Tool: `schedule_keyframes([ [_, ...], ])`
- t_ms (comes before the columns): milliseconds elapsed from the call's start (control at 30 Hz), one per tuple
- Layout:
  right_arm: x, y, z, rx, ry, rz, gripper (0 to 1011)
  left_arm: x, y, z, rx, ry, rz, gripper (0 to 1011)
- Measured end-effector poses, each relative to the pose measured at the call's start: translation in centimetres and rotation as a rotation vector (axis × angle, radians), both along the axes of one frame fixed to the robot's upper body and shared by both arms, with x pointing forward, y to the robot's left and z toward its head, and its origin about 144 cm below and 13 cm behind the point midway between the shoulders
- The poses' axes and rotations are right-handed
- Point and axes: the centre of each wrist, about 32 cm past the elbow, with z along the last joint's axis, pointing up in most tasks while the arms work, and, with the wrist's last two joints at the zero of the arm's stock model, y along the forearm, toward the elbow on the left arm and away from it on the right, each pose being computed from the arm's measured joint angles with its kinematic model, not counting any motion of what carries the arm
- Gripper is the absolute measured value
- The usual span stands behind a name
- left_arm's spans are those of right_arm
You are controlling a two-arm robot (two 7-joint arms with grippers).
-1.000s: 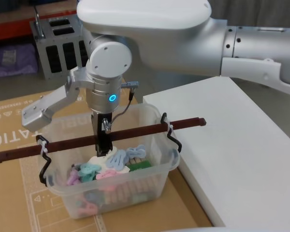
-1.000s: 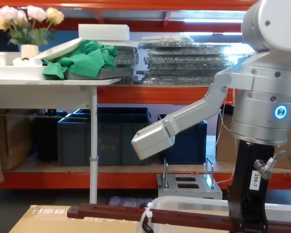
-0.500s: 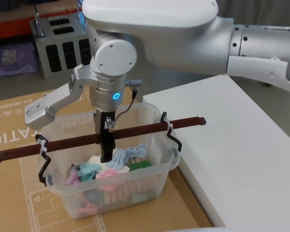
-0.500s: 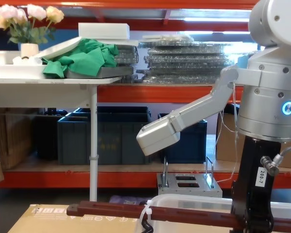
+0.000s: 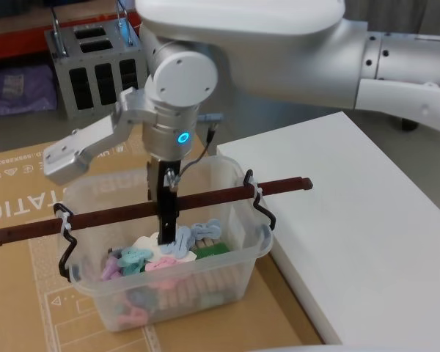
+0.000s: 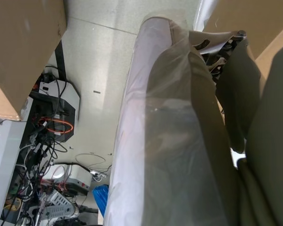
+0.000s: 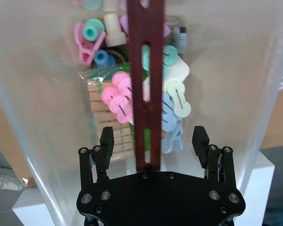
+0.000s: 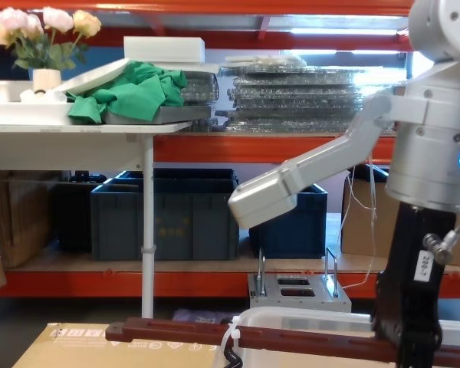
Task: Use one hand to grasp the basket and place it at the designated location.
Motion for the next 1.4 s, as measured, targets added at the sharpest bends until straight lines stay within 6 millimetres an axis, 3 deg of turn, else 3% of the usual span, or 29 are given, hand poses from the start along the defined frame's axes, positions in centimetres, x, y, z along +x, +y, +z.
schedule_keyframes([
  [1200,-0.3,-5.2,5.1,0.113,-0.052,-0.087,1002,0.0,0.0,0.0,0.000,0.000,0.000,0],
  [1400,-1.3,-6.5,7.2,0.156,-0.056,-0.082,1001,0.0,0.0,0.0,0.000,0.000,0.000,0],
])
